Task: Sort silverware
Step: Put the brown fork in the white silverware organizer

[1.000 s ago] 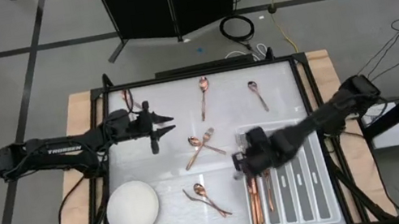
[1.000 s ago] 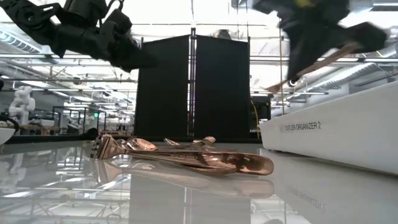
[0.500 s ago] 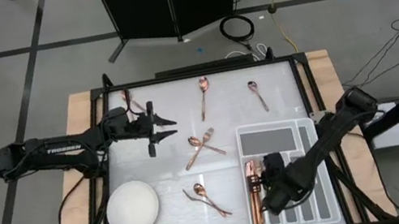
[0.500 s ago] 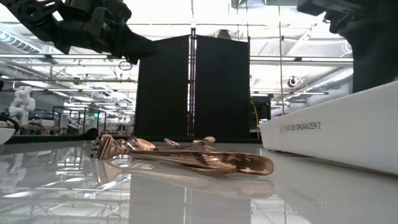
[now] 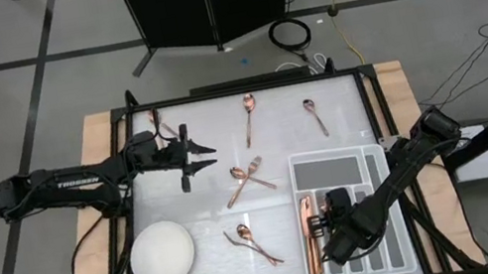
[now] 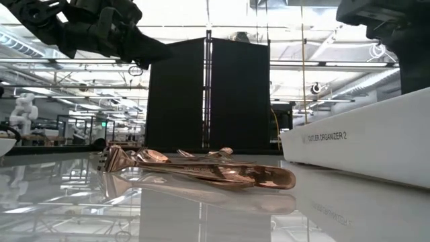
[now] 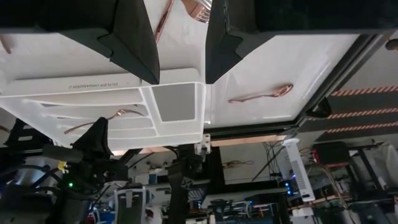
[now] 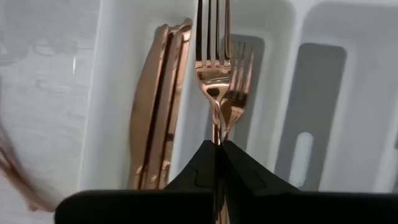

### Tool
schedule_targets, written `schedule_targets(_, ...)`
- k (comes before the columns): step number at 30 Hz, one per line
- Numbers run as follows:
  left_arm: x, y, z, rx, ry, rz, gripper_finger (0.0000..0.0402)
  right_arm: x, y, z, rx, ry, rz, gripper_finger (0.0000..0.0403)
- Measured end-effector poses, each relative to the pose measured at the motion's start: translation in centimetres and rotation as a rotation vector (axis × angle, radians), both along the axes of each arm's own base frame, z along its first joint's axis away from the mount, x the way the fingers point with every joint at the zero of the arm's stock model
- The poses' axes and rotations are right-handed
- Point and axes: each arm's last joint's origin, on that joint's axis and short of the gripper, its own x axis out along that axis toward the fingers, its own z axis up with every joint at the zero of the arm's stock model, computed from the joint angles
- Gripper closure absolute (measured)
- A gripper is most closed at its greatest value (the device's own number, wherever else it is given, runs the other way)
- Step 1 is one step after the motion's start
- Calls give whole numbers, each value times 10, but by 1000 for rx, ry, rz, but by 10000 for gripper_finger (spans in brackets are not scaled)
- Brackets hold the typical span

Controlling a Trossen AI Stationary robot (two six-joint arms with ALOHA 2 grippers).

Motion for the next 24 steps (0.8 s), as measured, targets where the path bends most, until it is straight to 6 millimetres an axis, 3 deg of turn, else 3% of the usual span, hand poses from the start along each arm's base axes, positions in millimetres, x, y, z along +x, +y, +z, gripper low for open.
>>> schedule_targets(4, 0, 0, 0, -5, 0, 0, 272, -1, 0, -2, -2, 31, -4, 402)
schedule_targets(14, 0, -1, 2, -51, -11, 3, 272, 10, 13, -31, 39, 64, -1, 399)
schedule_targets(24, 0, -1, 1, -50, -10, 3, 272, 11, 13, -34, 64, 79, -17, 337)
